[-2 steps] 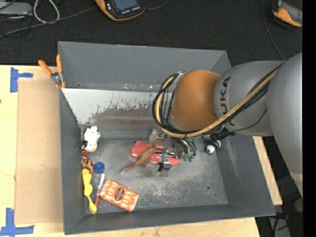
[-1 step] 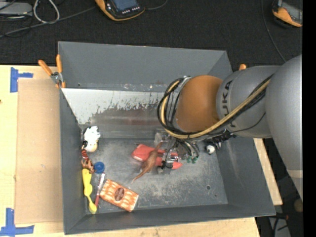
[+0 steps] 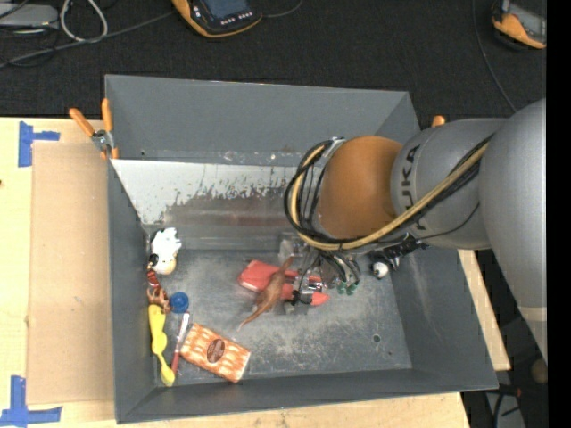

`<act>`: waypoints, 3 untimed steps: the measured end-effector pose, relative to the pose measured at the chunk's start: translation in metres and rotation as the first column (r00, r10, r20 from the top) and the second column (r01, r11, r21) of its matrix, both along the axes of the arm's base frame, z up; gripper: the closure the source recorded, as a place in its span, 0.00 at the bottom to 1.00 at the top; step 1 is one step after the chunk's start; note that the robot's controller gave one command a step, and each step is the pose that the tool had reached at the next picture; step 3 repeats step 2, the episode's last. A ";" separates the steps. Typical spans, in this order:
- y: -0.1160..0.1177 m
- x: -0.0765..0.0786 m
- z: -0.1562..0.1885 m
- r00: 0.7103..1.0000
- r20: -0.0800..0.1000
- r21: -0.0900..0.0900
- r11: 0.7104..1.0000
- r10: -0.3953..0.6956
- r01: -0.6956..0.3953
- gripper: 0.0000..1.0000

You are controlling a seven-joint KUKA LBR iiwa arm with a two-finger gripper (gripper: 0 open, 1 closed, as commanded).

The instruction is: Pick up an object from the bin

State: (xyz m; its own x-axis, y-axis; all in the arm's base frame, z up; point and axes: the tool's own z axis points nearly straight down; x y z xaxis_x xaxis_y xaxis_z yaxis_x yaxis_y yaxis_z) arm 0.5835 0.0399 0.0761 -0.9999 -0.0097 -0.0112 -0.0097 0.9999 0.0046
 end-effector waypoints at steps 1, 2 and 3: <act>-0.007 -0.002 0.069 1.000 -0.013 -0.002 1.000 -0.016 0.016 1.00; -0.005 0.003 0.145 1.000 -0.015 -0.002 1.000 0.020 -0.020 1.00; -0.005 0.003 0.145 1.000 -0.015 -0.002 1.000 0.020 -0.020 1.00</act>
Offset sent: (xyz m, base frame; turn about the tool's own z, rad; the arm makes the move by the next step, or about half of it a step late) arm 0.0057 -0.0047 0.1796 -0.0409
